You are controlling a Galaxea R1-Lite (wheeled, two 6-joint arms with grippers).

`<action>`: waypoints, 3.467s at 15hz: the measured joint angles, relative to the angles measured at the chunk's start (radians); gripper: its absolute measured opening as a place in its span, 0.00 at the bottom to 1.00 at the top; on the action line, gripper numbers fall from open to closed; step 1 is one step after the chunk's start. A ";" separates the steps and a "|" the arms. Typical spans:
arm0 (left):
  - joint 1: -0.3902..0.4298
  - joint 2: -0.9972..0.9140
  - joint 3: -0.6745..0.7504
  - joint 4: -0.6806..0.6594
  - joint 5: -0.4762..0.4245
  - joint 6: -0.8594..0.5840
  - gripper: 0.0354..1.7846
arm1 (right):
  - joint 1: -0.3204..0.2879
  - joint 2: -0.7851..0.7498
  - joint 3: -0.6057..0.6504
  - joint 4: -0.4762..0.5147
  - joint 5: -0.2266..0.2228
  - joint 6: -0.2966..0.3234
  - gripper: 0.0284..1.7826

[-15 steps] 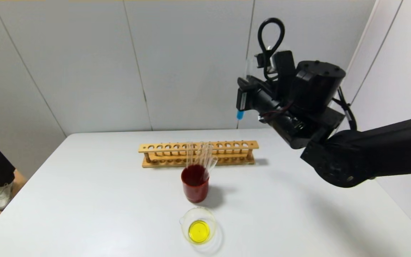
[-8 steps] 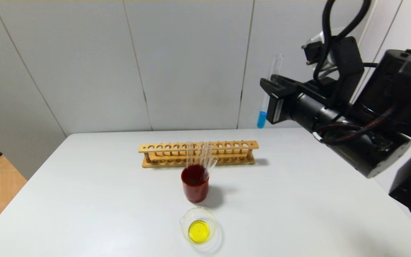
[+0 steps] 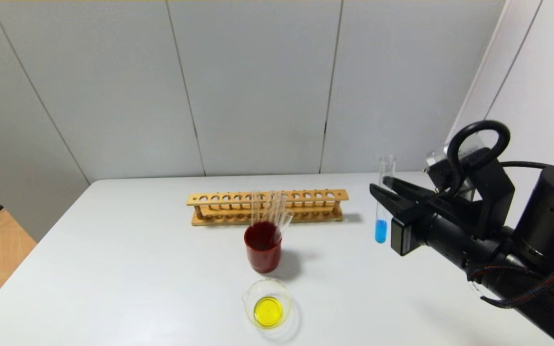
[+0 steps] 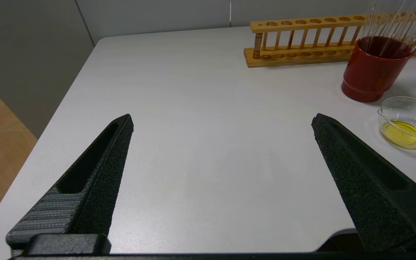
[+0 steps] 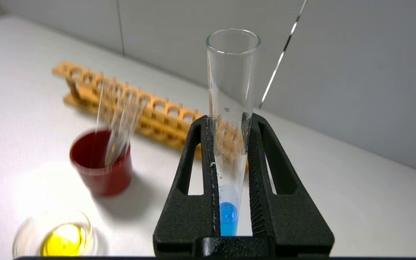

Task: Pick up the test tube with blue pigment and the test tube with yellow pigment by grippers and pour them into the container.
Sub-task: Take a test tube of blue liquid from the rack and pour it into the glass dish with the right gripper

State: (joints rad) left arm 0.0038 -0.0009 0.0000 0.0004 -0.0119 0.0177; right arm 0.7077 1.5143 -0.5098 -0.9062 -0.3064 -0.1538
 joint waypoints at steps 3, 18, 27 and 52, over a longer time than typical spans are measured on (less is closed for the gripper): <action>0.000 0.000 0.000 0.000 0.000 0.000 0.98 | 0.041 -0.009 0.088 -0.007 0.008 -0.061 0.17; 0.000 0.000 0.000 0.000 0.000 0.000 0.98 | 0.205 0.286 0.014 0.006 0.007 -0.378 0.17; 0.000 0.000 0.000 0.000 0.000 0.000 0.98 | 0.199 0.367 -0.045 0.161 0.006 -0.710 0.17; 0.000 0.000 0.000 0.000 0.000 0.000 0.98 | 0.271 0.528 -0.459 0.738 -0.145 -0.889 0.17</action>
State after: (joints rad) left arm 0.0043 -0.0009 0.0000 0.0004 -0.0119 0.0172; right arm 0.9785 2.0421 -0.9689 -0.1683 -0.4517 -1.0430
